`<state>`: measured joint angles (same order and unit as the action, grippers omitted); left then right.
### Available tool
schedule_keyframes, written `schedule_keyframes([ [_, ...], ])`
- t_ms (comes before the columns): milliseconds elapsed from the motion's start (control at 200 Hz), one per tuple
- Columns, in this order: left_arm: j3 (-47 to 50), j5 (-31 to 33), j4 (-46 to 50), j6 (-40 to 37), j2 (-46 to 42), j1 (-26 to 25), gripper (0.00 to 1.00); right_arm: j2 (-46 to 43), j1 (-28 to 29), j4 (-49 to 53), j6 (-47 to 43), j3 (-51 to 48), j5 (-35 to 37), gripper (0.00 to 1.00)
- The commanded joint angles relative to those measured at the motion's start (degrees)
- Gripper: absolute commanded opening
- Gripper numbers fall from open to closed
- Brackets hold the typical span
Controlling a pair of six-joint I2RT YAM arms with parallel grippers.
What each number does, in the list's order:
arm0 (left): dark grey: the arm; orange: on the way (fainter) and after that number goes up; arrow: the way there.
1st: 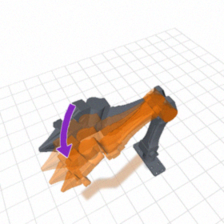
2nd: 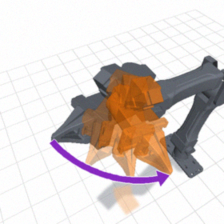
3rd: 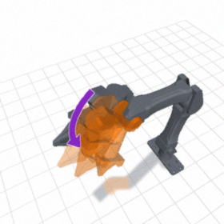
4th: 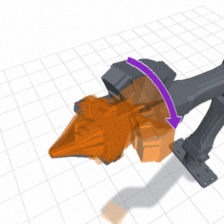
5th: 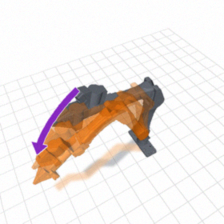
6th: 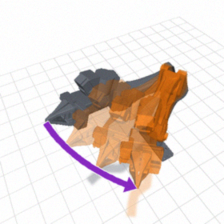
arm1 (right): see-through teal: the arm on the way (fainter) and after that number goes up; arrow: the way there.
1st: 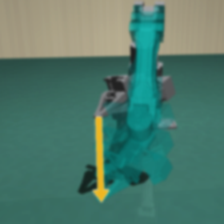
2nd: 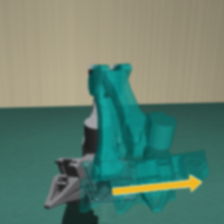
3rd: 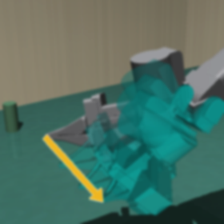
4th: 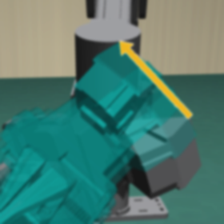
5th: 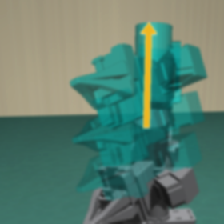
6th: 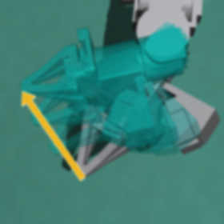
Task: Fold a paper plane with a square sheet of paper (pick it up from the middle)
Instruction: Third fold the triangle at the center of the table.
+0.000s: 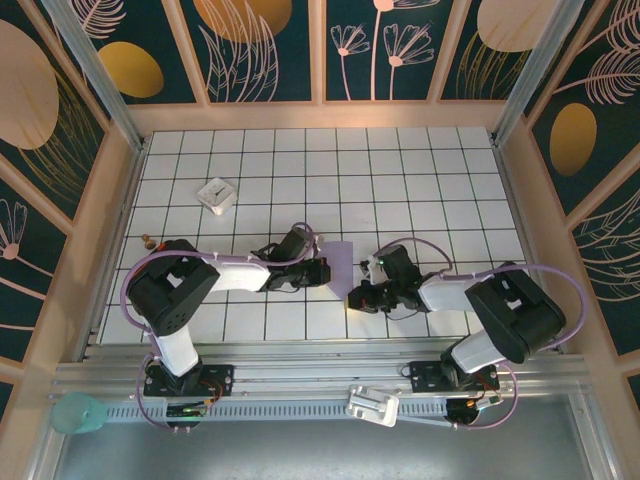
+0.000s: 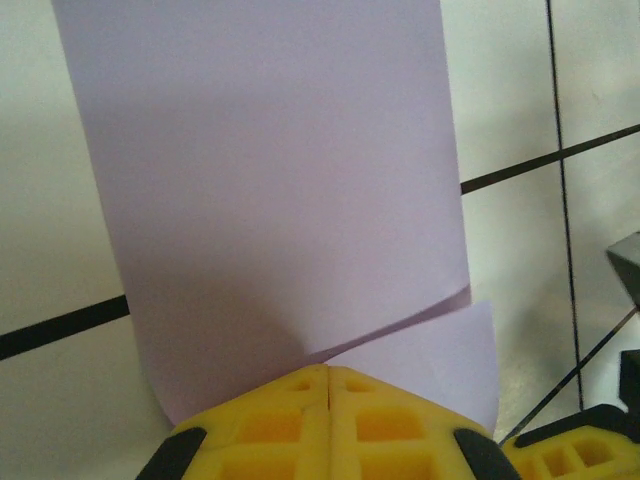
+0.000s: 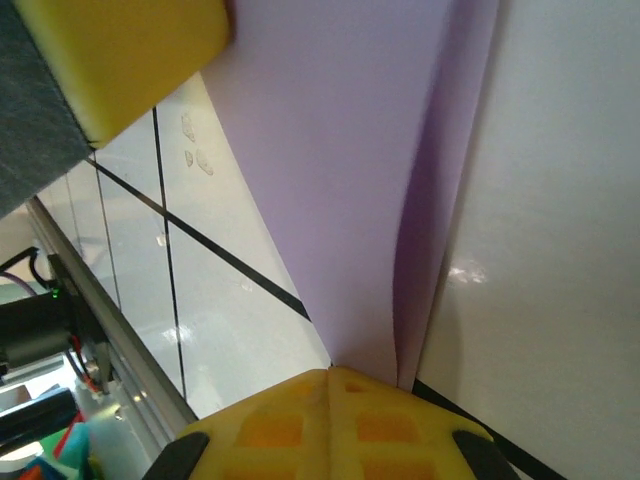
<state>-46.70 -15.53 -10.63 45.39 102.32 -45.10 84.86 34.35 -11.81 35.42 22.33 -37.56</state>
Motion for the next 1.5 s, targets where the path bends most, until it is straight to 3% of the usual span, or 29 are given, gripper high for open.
schedule_keyframes([
  [0,-2.08,-0.82,2.46,-0.98,1.11,0.41,0.04,3.78,-1.60,6.88,3.41,-3.54,2.67,0.00],
  [195,-2.59,-1.59,2.33,-1.19,0.52,0.41,0.05,7.40,-2.69,5.82,4.68,-4.31,1.53,0.00],
  [450,-1.25,-3.43,-0.32,0.92,-4.62,-0.17,0.21,9.39,-2.66,8.36,3.33,-3.04,2.81,0.00],
  [555,-0.20,-3.04,-0.04,2.28,-7.11,-2.07,0.23,9.11,-2.70,9.92,2.90,-2.47,4.33,0.00],
  [851,-0.82,-2.68,0.57,6.93,-2.80,-5.82,0.00,8.21,-2.67,11.79,2.59,-1.52,7.26,0.00],
  [1191,-1.13,-4.42,-0.87,8.75,2.09,-6.60,0.00,7.93,-2.69,13.62,2.38,-0.83,9.73,0.00],
  [1496,1.22,-1.15,-0.31,8.43,2.36,-4.90,0.00,8.17,-2.68,18.41,1.23,0.01,14.28,0.00],
])
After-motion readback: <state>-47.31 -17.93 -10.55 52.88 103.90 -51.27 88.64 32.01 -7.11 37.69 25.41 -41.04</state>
